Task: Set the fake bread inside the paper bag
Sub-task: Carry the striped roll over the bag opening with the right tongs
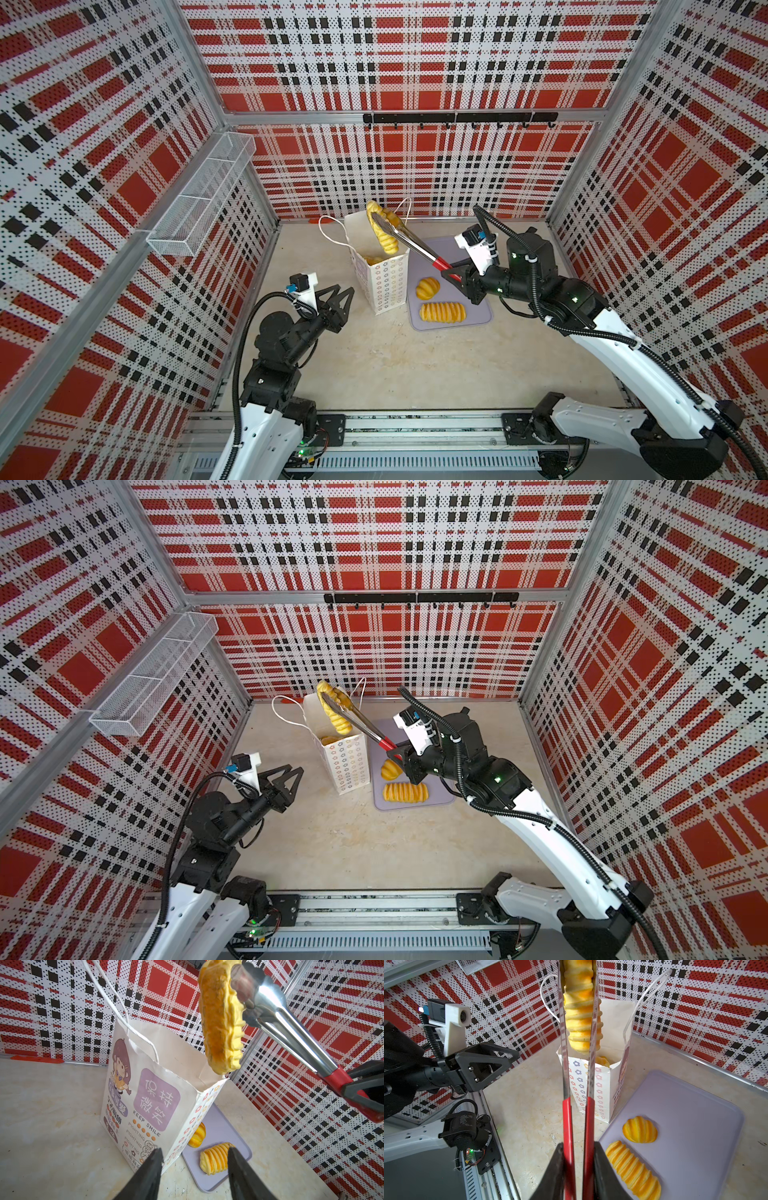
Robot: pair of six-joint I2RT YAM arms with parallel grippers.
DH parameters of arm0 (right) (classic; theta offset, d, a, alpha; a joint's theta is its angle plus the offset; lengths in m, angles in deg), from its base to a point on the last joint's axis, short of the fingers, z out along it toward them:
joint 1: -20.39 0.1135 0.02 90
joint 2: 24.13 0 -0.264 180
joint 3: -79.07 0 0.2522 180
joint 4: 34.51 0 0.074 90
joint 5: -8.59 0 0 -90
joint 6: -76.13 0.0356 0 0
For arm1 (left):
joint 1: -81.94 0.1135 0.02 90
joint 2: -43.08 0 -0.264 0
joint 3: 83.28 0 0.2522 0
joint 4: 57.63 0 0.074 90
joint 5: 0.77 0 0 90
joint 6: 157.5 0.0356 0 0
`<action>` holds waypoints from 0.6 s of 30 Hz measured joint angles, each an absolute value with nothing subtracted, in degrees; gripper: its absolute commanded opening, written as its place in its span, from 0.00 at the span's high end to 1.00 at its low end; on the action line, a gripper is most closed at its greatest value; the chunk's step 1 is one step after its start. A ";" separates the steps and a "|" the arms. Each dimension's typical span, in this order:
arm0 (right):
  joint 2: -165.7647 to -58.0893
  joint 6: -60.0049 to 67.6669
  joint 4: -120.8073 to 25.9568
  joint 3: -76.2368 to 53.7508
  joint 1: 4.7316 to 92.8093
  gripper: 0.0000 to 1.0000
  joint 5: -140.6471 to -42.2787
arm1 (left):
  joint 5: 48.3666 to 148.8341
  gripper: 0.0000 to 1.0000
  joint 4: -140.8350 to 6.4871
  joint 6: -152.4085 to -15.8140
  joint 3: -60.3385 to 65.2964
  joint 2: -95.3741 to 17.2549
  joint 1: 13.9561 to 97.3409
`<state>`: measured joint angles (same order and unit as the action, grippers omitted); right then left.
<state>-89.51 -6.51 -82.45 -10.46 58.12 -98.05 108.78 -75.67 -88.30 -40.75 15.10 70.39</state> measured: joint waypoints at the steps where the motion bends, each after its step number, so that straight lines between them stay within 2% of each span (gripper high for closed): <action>1: -89.86 -6.49 -82.27 -10.46 58.12 0.76 -98.03 | 108.76 0.45 -75.69 -88.30 -40.81 15.10 70.39; 18: -95.13 -6.25 -81.42 -10.46 58.15 0.76 -95.69 | 108.41 0.43 -75.71 -88.32 -41.14 14.20 70.78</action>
